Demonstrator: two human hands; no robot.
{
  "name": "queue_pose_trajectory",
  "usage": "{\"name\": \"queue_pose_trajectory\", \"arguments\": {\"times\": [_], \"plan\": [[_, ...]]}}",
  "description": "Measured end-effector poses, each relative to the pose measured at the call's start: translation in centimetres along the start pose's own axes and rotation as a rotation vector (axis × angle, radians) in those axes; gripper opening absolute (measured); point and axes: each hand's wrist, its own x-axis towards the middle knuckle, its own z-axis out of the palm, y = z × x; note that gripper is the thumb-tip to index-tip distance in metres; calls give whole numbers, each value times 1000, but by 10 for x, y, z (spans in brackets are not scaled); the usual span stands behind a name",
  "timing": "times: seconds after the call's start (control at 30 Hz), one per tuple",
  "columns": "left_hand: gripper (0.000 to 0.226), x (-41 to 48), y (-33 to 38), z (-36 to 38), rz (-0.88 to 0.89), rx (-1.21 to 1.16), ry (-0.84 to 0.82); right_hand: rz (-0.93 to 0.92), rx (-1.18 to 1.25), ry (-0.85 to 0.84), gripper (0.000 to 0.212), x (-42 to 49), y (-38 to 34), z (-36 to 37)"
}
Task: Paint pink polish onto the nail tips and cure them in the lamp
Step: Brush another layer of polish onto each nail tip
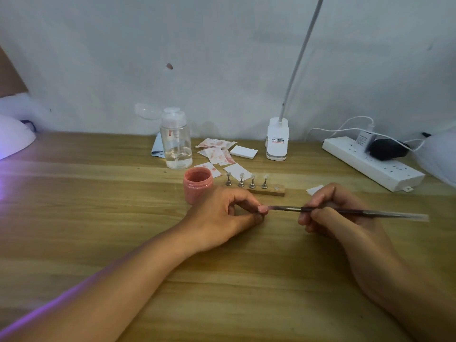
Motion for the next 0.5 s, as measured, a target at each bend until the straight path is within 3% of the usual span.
{"name": "queue_pose_trajectory", "arguments": {"times": [0.5], "plan": [[12,0,2,0,25,11,-4,27,-15,25,18,1,1,-2]]}}
